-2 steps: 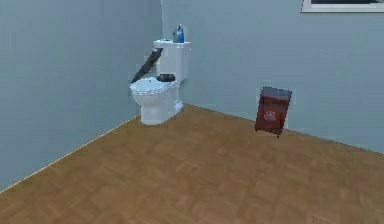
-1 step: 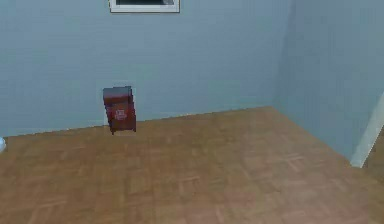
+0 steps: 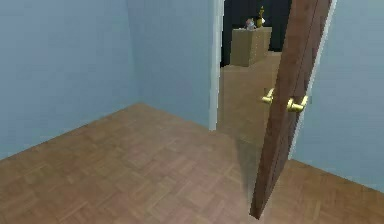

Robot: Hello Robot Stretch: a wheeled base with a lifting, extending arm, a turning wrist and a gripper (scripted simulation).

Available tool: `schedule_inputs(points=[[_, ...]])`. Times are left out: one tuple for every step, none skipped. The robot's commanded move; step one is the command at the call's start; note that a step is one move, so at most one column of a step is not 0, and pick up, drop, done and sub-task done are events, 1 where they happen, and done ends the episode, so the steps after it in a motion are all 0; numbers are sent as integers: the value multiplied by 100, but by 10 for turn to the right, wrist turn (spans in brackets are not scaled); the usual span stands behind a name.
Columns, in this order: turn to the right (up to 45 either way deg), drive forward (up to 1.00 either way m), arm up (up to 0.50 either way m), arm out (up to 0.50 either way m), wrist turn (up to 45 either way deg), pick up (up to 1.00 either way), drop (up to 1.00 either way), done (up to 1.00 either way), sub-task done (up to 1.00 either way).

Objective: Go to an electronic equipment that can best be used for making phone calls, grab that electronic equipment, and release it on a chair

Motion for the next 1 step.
schedule_inputs(points=[[0, 100, 0, 0, 0, 0, 0, 0, 0]])
